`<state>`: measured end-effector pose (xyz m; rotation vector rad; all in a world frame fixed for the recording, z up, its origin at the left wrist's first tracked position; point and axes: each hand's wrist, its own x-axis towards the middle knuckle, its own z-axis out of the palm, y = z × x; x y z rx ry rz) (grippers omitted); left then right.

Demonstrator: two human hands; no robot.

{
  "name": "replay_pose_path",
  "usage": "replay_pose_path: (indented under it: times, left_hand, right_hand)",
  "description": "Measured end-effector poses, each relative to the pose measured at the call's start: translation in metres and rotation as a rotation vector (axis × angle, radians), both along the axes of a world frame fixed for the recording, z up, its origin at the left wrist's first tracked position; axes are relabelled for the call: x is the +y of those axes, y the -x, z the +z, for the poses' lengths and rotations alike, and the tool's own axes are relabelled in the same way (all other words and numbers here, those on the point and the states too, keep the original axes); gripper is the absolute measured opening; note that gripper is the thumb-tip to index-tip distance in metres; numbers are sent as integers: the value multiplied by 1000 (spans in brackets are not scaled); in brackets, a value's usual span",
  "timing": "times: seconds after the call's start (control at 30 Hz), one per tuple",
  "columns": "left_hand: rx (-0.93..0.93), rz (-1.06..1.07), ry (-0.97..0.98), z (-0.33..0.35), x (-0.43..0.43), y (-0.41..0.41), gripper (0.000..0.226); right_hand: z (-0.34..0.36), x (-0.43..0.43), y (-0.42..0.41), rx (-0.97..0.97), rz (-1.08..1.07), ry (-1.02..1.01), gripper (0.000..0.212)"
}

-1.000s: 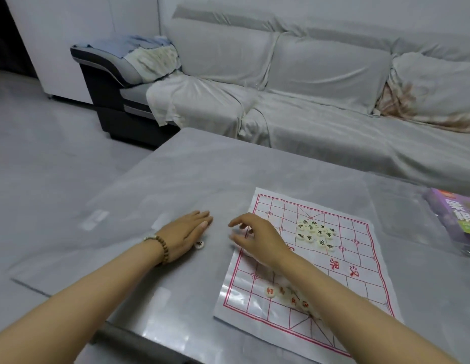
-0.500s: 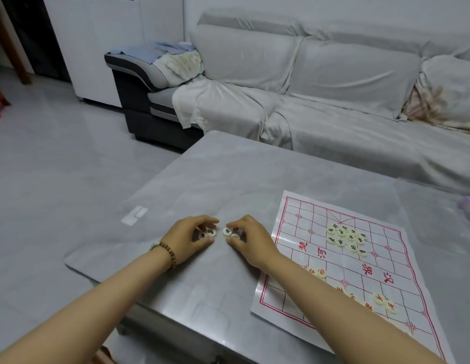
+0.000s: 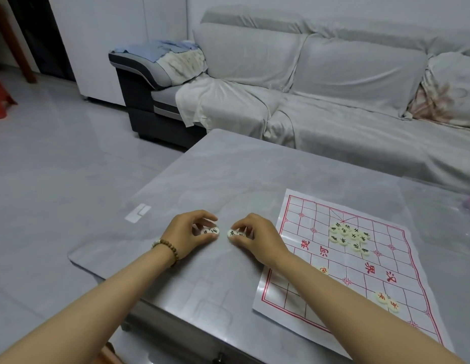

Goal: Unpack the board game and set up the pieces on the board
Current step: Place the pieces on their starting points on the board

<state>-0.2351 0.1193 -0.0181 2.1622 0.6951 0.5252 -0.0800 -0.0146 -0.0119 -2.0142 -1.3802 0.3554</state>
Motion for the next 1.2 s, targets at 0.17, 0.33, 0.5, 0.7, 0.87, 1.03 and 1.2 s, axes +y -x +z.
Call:
replay_pose_path:
  times: [0.17, 0.33, 0.5, 0.7, 0.87, 1.03, 1.2]
  left_hand:
    - [-56, -85, 54, 17, -25, -51, 23]
    - [-59, -210, 61, 34, -61, -132, 26]
    - [-46, -271, 75, 36, -83, -208, 24]
    - [-3, -308, 81, 25, -95, -269, 25]
    - [106, -387, 69, 11, -101, -287, 29]
    - [71, -379, 120, 10, -102, -275, 31]
    - [76, -304, -2, 24, -111, -238, 23]
  right_hand:
    - [22, -43, -43, 22, -107, -67, 15]
    - [35, -107, -115, 27, -306, -41, 17]
    - [30, -153, -184, 64, -498, -31, 11]
    - [13, -163, -227, 143, -585, -33, 8]
    - [1, -155, -236, 197, -519, 25, 13]
    - [5, -163, -229, 261, -526, -27, 17]
    - [27, -197, -198, 259, -529, -123, 13]
